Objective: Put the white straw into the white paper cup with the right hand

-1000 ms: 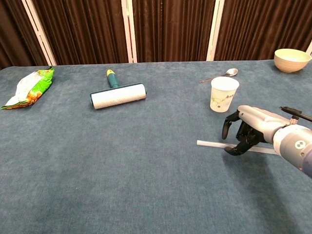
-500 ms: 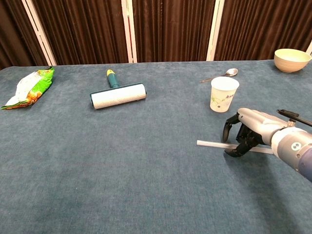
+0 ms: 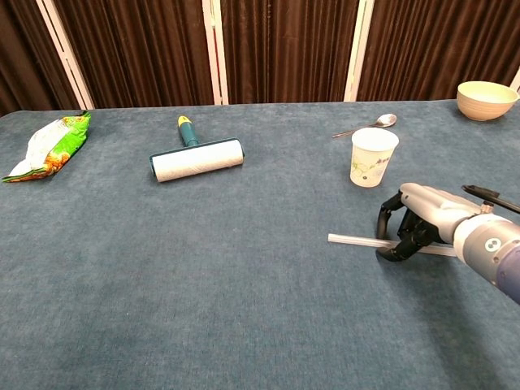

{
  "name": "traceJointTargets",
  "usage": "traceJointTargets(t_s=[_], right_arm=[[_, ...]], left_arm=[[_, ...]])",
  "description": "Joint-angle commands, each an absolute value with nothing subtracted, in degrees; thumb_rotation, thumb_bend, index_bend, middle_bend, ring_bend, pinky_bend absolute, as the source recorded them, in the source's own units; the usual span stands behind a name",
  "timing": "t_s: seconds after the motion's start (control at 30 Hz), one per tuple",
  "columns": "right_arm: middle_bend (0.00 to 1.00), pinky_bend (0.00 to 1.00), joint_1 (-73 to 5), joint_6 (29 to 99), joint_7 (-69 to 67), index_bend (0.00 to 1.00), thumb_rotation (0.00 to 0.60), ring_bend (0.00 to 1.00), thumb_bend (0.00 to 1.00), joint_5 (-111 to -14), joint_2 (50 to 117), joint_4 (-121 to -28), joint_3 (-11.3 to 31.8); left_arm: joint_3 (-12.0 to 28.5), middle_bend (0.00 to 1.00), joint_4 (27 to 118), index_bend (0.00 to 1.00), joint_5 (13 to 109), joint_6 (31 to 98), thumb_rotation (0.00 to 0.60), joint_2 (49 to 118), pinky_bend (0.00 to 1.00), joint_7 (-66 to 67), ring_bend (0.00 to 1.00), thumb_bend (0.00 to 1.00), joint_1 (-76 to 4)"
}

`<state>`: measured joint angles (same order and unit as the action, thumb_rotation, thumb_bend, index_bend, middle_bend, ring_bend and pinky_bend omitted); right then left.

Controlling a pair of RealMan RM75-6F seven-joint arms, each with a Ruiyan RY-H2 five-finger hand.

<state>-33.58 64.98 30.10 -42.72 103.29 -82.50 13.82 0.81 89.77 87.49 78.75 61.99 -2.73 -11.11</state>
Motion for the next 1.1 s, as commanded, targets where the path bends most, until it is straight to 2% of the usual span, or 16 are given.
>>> traceJointTargets(t_s=[0.03,0.23,0.63,0.93,1.0,1.1], right_arm=[[1.00,0.93,-33.51,64.83,29.98,0.54,0.600,0.94,0.36,-42.52,103.38,-82.23,13.82],[1.00,0.93,-33.46,64.50,30.10,0.56,0.600,0.94,0.43,-42.09,103.34,-82.21,13.74],[1.00,0.93,-33.29,64.89,29.74,0.56,0.600,0.94,0.43,-43.10,101.98,-84.40,13.89],[1.00,0.93,-32.22,67.13,26.43,0.56,0.600,0.94,0.43,-47.70,97.34,-92.44,15.23],[1.00,0.93,-31.39,67.18,22.25,0.56,0.600,0.94,0.43,-50.46,95.73,-95.26,16.13],[1.00,0.92,-28.26,64.52,5.43,0.56,0.600,0.94,0.43,-54.15,91.64,-103.33,20.72]], left_arm=[[0.83,0.00,89.79,0.12,87.50,78.73,0.600,61.99,0.00,-2.73,0.00,0.24,-11.13],[0.83,0.00,89.80,0.12,87.49,78.73,0.600,61.99,0.00,-2.71,0.00,0.24,-11.13],[0.85,0.00,89.86,0.12,87.40,78.67,0.600,61.98,0.00,-2.70,0.00,0.24,-11.15],[0.84,0.00,89.96,0.12,87.37,78.66,0.600,61.95,0.00,-2.63,0.00,0.24,-11.14],[0.83,0.00,89.96,0.12,87.39,78.70,0.600,61.97,0.00,-2.62,0.00,0.24,-11.12],[0.84,0.00,89.91,0.12,87.45,78.75,0.600,62.00,0.00,-2.54,0.00,0.24,-11.13]])
